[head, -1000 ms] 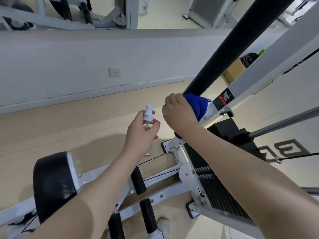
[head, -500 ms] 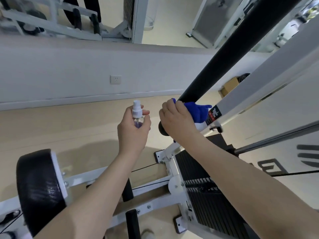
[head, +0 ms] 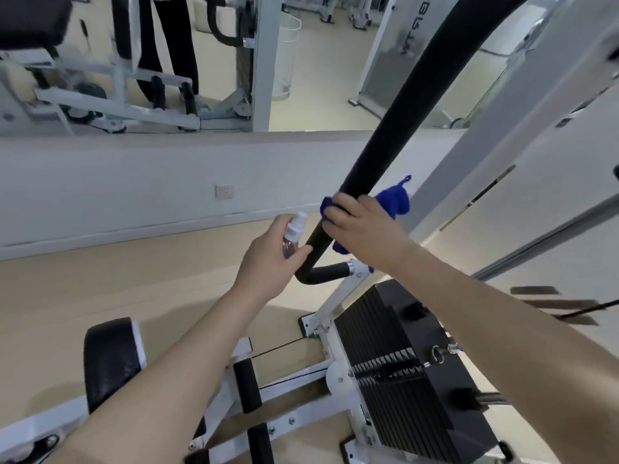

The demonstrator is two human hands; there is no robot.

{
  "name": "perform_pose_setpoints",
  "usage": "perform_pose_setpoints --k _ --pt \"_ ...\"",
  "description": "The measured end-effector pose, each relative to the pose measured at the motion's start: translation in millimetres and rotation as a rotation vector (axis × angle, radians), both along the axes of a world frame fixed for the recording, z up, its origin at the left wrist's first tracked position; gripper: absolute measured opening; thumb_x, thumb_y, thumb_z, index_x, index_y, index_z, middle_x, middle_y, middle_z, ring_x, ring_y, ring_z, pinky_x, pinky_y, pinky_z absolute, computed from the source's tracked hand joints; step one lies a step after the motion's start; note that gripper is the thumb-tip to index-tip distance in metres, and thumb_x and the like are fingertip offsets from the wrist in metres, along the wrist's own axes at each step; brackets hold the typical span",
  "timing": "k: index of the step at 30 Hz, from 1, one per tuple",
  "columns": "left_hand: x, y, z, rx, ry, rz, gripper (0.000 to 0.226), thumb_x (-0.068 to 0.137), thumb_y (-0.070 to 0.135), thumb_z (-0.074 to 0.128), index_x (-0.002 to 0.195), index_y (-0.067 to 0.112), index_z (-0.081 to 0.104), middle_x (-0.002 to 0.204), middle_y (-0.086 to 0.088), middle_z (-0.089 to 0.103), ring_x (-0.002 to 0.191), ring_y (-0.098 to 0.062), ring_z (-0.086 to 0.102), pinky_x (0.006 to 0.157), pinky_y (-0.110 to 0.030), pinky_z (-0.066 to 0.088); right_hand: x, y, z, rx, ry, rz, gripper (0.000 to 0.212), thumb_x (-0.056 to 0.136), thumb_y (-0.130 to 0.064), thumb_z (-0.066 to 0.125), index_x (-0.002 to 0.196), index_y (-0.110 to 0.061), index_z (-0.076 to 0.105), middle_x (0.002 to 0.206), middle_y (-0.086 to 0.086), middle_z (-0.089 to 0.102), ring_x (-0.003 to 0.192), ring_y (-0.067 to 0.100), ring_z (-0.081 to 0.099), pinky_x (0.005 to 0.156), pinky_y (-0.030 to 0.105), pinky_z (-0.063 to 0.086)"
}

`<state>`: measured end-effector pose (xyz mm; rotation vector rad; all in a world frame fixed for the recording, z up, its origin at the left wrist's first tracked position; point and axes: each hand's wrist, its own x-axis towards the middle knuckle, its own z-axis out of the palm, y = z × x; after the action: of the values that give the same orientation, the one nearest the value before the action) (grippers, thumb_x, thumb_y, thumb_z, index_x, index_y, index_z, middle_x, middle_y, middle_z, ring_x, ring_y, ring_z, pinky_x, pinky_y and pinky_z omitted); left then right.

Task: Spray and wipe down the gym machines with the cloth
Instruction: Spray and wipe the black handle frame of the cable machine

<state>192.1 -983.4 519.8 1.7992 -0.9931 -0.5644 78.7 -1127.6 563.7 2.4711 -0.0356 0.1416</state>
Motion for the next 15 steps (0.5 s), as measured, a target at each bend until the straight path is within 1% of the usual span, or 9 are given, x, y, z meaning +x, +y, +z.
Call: perform_pose_setpoints --k 1,2,3,5,7,8,10,12,15 --pt "-1 1 3 -0.013 -0.05 0.004 0.042 0.087 0.025 0.061 0.124 0.024 0.041 0.068 0.011 0.051 0.06 -0.005 0.049 0.058 -0.025 0.04 -6 3 -7 0.073 0.089 -0.028 0.036 0.055 -0.011 0.083 0.09 -0.016 0.072 0.099 0.0 0.069 0.105 0.026 0.061 0.076 0.035 0.051" --pt "-2 1 5 -0.029 -0.092 -0.002 0.047 0.089 0.026 0.059 0.13 0.026 0.036 0.068 0.01 0.051 0.06 -0.007 0.05 0.058 -0.029 0.041 -6 6 -13 0.17 0.083 -0.05 0.038 0.053 -0.011 0.085 0.088 -0.016 0.072 0.097 0.0 0.069 0.103 0.026 0.062 0.075 0.035 0.051" --pt "-3 1 8 -0.044 -0.132 -0.02 0.052 0.091 0.028 0.056 0.136 0.028 0.03 0.07 0.009 0.051 0.06 -0.007 0.05 0.057 -0.03 0.041 -3 10 -16 0.247 0.043 -0.036 0.031 0.057 -0.009 0.083 0.085 -0.014 0.072 0.093 0.002 0.069 0.098 0.028 0.063 0.071 0.035 0.051" --pt "-11 -2 21 -0.076 -0.224 -0.094 0.058 0.094 0.029 0.05 0.144 0.032 0.021 0.088 0.005 0.055 0.063 -0.005 0.051 0.061 -0.029 0.04 3 14 -8 0.374 -0.122 0.004 0.007 0.073 -0.005 0.069 0.079 -0.009 0.068 0.084 0.006 0.066 0.086 0.031 0.063 0.063 0.036 0.05" --pt "-17 -11 40 -0.109 -0.31 -0.124 0.056 0.096 0.03 0.046 0.145 0.036 0.02 0.113 -0.002 0.054 0.073 -0.013 0.056 0.069 -0.034 0.045 -3 15 12 0.458 -0.326 0.0 0.015 0.081 -0.008 0.053 0.077 -0.006 0.067 0.083 0.009 0.066 0.081 0.033 0.062 0.058 0.036 0.048" --pt "-19 -18 50 -0.121 -0.349 -0.121 0.054 0.096 0.032 0.045 0.145 0.038 0.022 0.117 -0.005 0.054 0.078 -0.02 0.058 0.072 -0.038 0.048 -10 15 20 0.508 -0.409 -0.024 0.019 0.082 -0.01 0.049 0.08 -0.005 0.067 0.085 0.01 0.067 0.08 0.034 0.062 0.057 0.035 0.048" --pt "-20 -32 70 -0.175 -0.449 -0.102 0.049 0.094 0.039 0.041 0.14 0.042 0.025 0.107 -0.008 0.055 0.076 -0.028 0.059 0.069 -0.043 0.051 -26 15 33 0.631 -0.565 -0.117 0.029 0.084 -0.012 0.042 0.09 -0.003 0.069 0.092 0.014 0.067 0.084 0.036 0.061 0.064 0.039 0.049" --pt "-23 -45 88 -0.265 -0.558 -0.082 0.046 0.091 0.041 0.036 0.135 0.041 0.023 0.095 -0.009 0.055 0.067 -0.03 0.058 0.06 -0.042 0.051 -40 14 42 0.797 -0.684 -0.275 0.037 0.084 -0.008 0.035 0.101 -0.003 0.067 0.103 0.016 0.064 0.093 0.036 0.058 0.077 0.042 0.049" --pt "-19 -64 116 -0.297 -0.567 -0.025 0.045 0.095 0.028 0.044 0.139 0.031 0.032 0.089 -0.003 0.048 0.067 -0.03 0.054 0.061 -0.041 0.05 -48 12 57 0.862 -0.799 -0.428 0.044 0.083 0.012 0.034 0.11 -0.005 0.065 0.113 0.012 0.06 0.104 0.03 0.055 0.09 0.038 0.046"
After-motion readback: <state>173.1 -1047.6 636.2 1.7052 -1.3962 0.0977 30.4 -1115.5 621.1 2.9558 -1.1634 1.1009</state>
